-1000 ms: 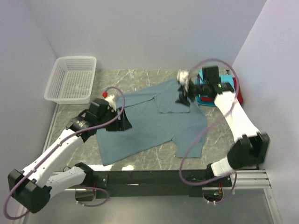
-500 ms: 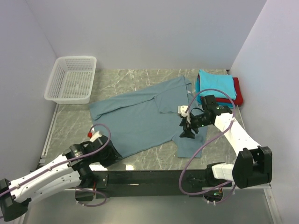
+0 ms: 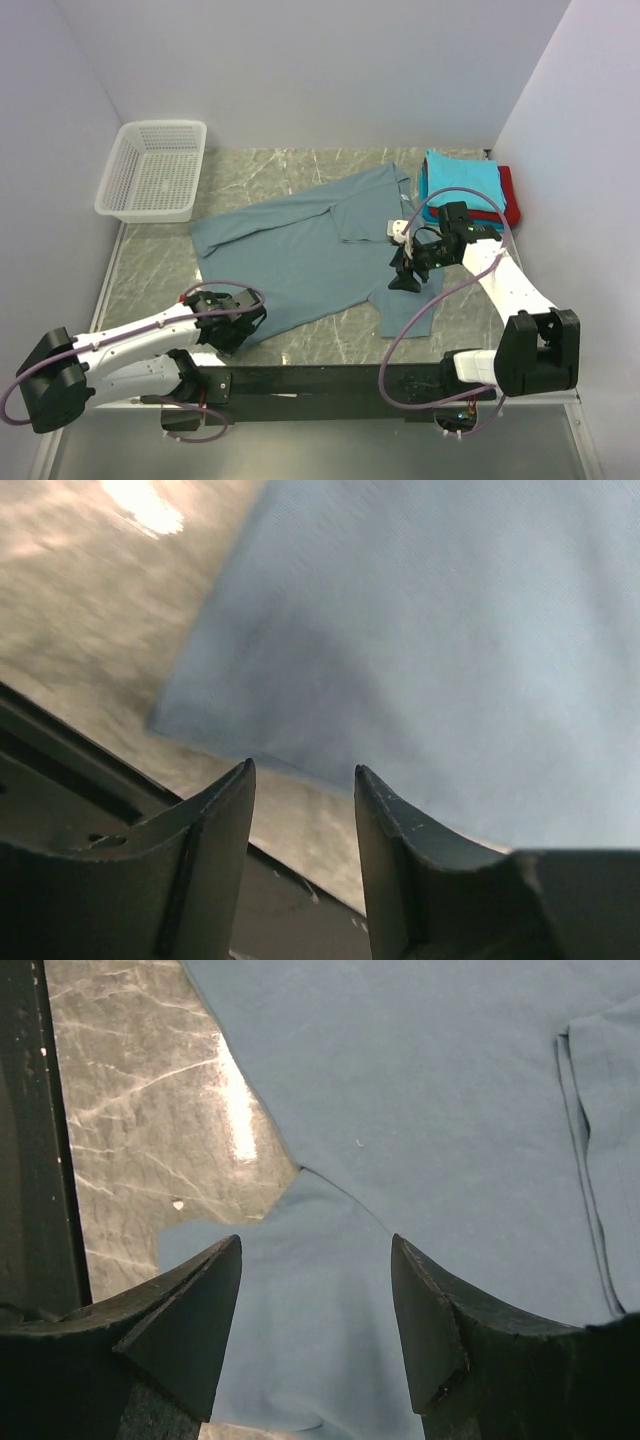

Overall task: Fold and stack the t-shirts
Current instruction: Fold the tshirt

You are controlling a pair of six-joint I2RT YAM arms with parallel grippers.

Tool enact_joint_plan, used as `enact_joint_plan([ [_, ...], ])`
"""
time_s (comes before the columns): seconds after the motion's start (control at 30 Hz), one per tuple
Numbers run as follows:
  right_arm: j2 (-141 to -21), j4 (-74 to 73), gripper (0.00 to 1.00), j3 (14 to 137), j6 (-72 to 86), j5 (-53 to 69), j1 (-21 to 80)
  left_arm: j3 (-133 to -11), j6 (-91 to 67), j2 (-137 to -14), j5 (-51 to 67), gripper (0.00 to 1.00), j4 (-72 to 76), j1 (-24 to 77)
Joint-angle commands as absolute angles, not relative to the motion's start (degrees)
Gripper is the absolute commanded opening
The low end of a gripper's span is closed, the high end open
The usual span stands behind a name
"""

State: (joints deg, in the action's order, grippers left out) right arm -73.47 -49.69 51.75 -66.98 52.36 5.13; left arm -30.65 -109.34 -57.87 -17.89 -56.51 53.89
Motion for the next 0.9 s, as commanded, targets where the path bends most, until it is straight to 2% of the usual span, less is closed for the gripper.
enact_joint_plan([
  [0.0,-74.35,-51.32,0.68,53.96,-68.11,54.32,4.66,-32.51,-121.29,-60.19,-22.23,0.5,-63.19,54.23],
  [0.27,-75.41,-52.82,0.68,55.11,-68.55,54.49,4.04,-31.03,-119.36,-58.54,-19.34,0.5,-63.72,54.23],
  [0.4,-75.24,-52.65,0.68,54.49,-68.64,54.14,3.78,-34.36,-119.62,-61.07,-20.74,0.5,-67.31,54.14],
  [0.6,-75.15,-53.17,0.68,55.11,-68.73,55.1,3.52,-34.2,-118.21,-63.02,-16.1,0.55,-66.72,54.14],
  [0.87,-74.88,-55.55,0.68,55.11,-70.66,55.63,2.37,-27.42,-120.06,-64.33,-16.08,0.46,-58.8,53.53],
])
